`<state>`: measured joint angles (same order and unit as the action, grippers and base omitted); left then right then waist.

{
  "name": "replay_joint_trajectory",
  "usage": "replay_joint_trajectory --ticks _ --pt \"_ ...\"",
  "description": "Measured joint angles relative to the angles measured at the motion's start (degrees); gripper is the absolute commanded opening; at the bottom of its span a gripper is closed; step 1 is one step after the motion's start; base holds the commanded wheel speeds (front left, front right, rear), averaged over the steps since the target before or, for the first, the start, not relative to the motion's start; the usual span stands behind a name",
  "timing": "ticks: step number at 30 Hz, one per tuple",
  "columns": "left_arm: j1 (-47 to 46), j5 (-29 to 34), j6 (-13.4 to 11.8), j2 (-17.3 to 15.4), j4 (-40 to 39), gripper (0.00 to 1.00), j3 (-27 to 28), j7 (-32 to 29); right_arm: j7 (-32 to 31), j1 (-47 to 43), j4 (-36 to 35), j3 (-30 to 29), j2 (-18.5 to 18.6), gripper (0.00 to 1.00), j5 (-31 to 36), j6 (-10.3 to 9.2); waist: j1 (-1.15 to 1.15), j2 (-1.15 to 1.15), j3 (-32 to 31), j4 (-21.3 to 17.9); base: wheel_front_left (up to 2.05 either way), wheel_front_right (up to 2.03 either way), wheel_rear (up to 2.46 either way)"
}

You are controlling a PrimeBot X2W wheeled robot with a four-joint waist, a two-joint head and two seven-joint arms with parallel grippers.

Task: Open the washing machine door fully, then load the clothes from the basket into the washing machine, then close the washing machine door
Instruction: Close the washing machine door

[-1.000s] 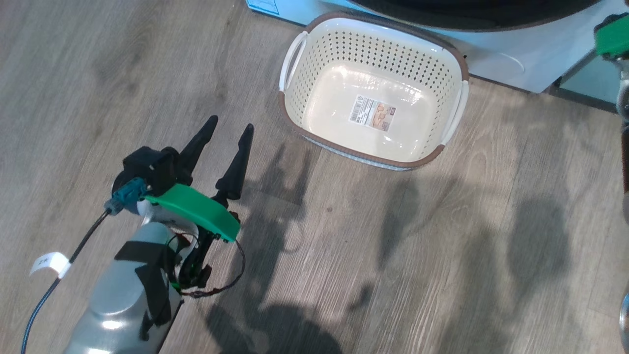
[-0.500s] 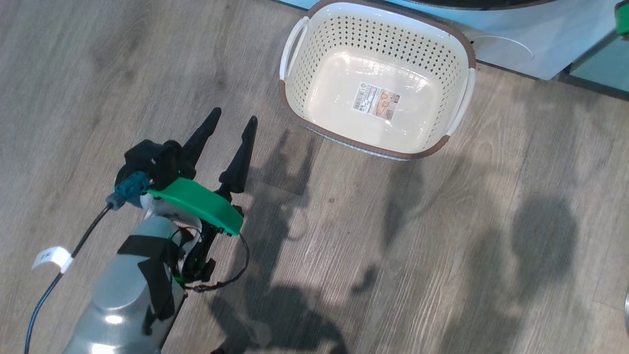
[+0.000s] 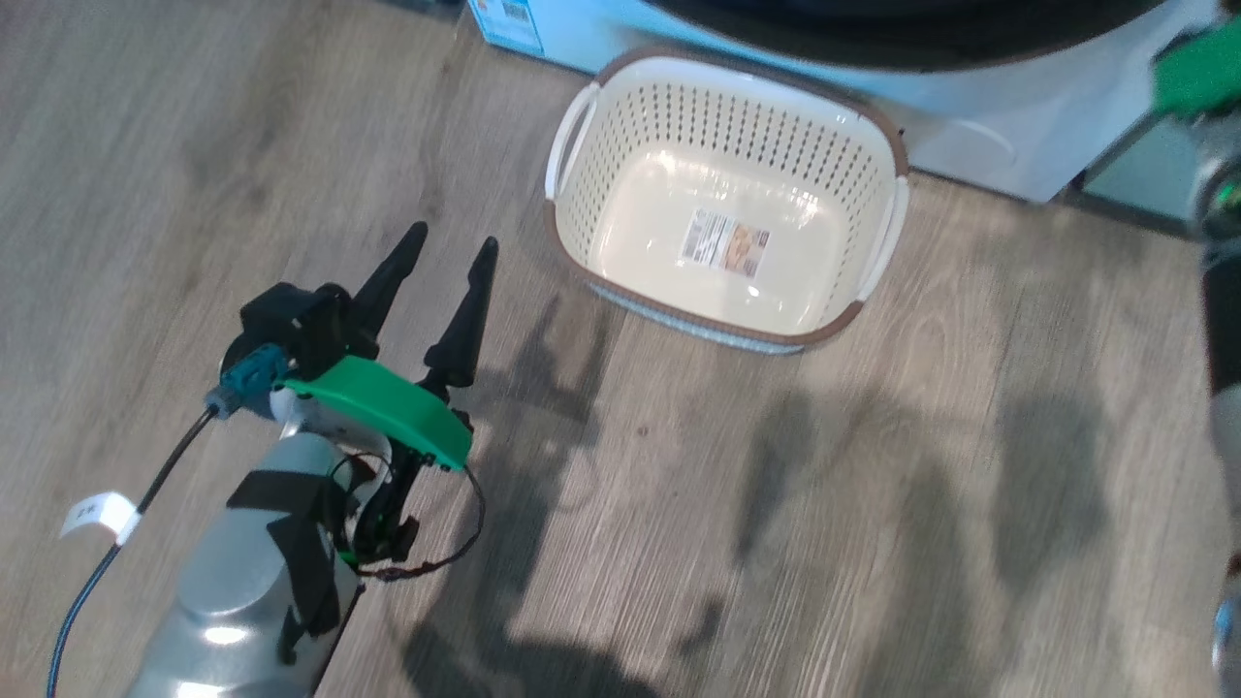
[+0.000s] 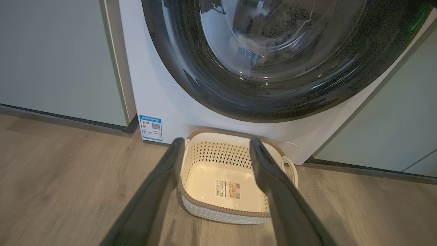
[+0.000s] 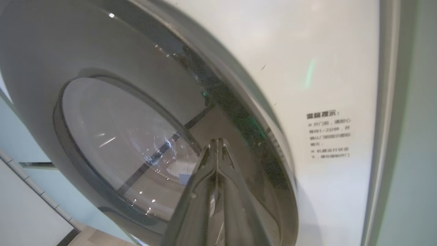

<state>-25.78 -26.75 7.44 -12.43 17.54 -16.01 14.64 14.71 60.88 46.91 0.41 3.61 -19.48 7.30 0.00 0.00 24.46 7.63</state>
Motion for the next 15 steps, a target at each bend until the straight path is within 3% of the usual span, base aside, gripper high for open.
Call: replay_joint_trajectory --ticks 11,15 --pt "4.7 0.0 0.0 -1.4 2.2 1.00 1.9 0.0 0.0 -15.3 -7.4 7.4 -0.1 0.00 -4.3 0.00 0.00 0.00 -9.1 -1.1 0.00 0.00 0.00" --pt "4.7 0.0 0.0 -2.6 2.7 1.00 3.0 0.0 0.0 -20.8 -10.4 7.5 -0.1 0.60 -4.2 0.00 0.00 0.00 -12.3 -1.6 0.00 0.00 0.00"
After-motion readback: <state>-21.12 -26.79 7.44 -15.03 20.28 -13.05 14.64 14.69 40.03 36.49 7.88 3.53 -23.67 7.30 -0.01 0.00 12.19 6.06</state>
